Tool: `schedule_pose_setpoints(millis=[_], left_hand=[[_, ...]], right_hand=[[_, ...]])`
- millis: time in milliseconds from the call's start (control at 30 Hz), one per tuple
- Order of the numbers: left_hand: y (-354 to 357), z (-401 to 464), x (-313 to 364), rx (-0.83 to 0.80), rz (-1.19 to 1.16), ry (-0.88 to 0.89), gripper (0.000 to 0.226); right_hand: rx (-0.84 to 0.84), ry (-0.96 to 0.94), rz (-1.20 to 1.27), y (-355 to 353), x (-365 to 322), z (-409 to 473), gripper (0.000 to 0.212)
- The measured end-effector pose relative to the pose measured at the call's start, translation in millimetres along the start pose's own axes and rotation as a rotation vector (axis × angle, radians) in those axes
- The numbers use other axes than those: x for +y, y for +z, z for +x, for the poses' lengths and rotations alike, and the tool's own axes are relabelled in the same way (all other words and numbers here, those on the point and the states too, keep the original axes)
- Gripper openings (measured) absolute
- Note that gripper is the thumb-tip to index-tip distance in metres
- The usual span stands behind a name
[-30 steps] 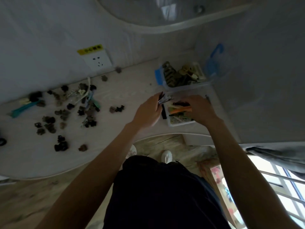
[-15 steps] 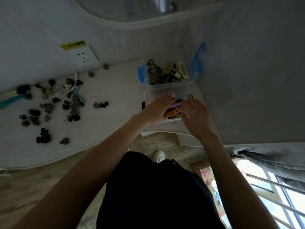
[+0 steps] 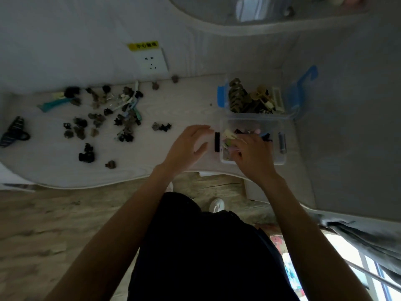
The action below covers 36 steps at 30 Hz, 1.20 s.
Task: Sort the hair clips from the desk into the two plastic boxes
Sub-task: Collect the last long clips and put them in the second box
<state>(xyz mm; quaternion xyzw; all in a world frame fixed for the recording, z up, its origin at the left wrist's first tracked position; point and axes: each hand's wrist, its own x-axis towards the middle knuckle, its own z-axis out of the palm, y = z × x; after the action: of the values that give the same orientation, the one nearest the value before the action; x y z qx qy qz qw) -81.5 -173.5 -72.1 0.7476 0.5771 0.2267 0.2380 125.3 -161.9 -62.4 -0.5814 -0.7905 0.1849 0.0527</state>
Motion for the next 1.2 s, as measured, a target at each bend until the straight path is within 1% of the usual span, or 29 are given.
schedule_pose_setpoints(millis=[67,100,133,200,300,433,500,600,700,800,867,933,1033,1133,1200], left_hand=[[-16.8,-11.7,-22.3,0.086,0.006,-0.07,0.033],[-25.6,-17.9,-34.0,0.129,0.012,-0.104,0.032],[-35.6,-23.6,-46.8,0.175,0.017,-0.149,0.031],[-61.8,-36.3,-79.6,0.24,0.028,-0.291,0.03],[-105.6,-53.2,-136.2,0.264,0.067,-0.5,0.032],[-144.0,-54.4,-192.8,0.203,0.067,-0.604,0.035],[-153.4,-40.4,-212.7,0.152,0.051,-0.578,0.035],[-152.5,-9.4,-223.4,0.054,0.099,-0.422,0.036],[-146.4,14.9,-233.3,-0.063,0.132,-0.34,0.035],[-141.5,26.3,-237.1,-0.094,0.163,-0.295,0.029],[-140.6,30.0,-240.5,-0.097,0.173,-0.273,0.025],[-141.0,30.4,-242.9,-0.114,0.17,-0.274,0.023],[-143.3,25.4,-248.9,-0.151,0.123,-0.303,0.027],[-147.0,10.1,-253.5,-0.189,0.079,-0.335,0.035],[-149.2,-1.4,-257.1,-0.179,0.061,-0.376,0.035]], right_hand=[[0.1,-0.047,0.026,-0.5,-29.7,10.9,0.028],[0.107,-0.084,0.052,0.2,-44.9,17.8,0.028],[0.086,-0.133,0.082,3.6,-61.0,25.8,0.028],[0.011,-0.228,0.148,17.2,-101.1,47.0,0.029],[-0.089,-0.283,0.231,42.9,-157.7,83.6,0.031],[-0.195,-0.203,0.26,74.0,-203.2,139.6,0.036],[-0.207,-0.147,0.271,89.0,-225.6,166.3,0.037],[-0.184,-0.033,0.249,104.4,-244.8,191.7,0.036],[-0.152,0.097,0.188,112.2,-254.2,202.3,0.036],[-0.141,0.159,0.143,116.6,-257.0,197.5,0.045],[-0.122,0.19,0.14,120.7,-259.8,194.8,0.047],[-0.121,0.229,0.146,121.8,-260.4,193.9,0.045],[-0.183,0.264,0.091,118.1,-251.7,190.5,0.041],[-0.217,0.258,0.006,107.4,-235.3,183.2,0.027],[-0.193,0.239,0.02,97.8,-228.9,183.3,0.019]])
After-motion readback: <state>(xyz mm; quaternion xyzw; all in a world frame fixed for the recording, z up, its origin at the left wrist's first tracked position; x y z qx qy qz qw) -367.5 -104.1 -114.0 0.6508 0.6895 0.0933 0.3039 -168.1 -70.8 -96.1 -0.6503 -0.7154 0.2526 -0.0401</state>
